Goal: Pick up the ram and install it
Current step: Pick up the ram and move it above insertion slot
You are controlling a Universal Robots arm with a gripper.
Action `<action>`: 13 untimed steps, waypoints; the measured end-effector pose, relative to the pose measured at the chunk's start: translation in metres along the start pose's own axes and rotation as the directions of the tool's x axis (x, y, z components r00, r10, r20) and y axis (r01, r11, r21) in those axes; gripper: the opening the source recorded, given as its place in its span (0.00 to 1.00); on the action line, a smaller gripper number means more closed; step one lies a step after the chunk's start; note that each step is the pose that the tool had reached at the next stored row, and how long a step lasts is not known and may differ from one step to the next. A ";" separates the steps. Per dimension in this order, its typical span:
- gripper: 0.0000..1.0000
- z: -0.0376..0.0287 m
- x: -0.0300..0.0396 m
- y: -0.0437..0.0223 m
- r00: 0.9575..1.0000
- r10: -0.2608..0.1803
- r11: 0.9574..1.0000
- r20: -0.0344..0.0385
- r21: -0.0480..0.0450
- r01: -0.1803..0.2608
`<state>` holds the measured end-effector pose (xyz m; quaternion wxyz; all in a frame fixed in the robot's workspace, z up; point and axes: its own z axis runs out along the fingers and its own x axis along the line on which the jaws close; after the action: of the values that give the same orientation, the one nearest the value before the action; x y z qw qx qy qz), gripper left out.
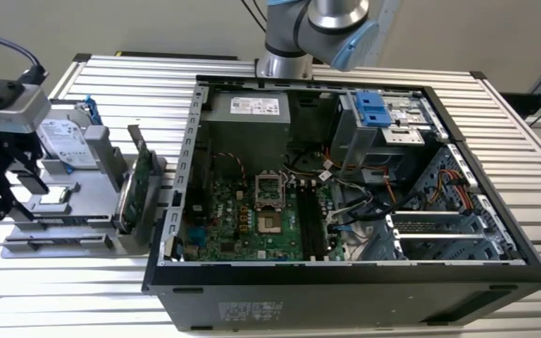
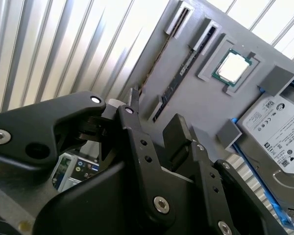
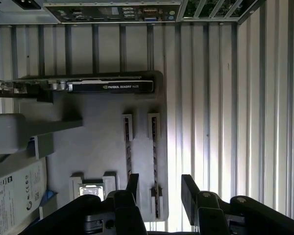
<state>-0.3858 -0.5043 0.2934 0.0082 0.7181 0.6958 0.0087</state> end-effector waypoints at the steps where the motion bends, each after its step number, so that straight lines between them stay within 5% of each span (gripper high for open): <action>1: 1.00 0.0005 0.0000 0.0000 1.000 0.000 1.000 0.000 0.000 0.000; 13: 1.00 0.0092 0.0000 -0.0002 1.000 0.000 1.000 0.000 0.005 0.000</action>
<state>-0.3857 -0.5043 0.2842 0.0064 0.7181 0.6958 0.0068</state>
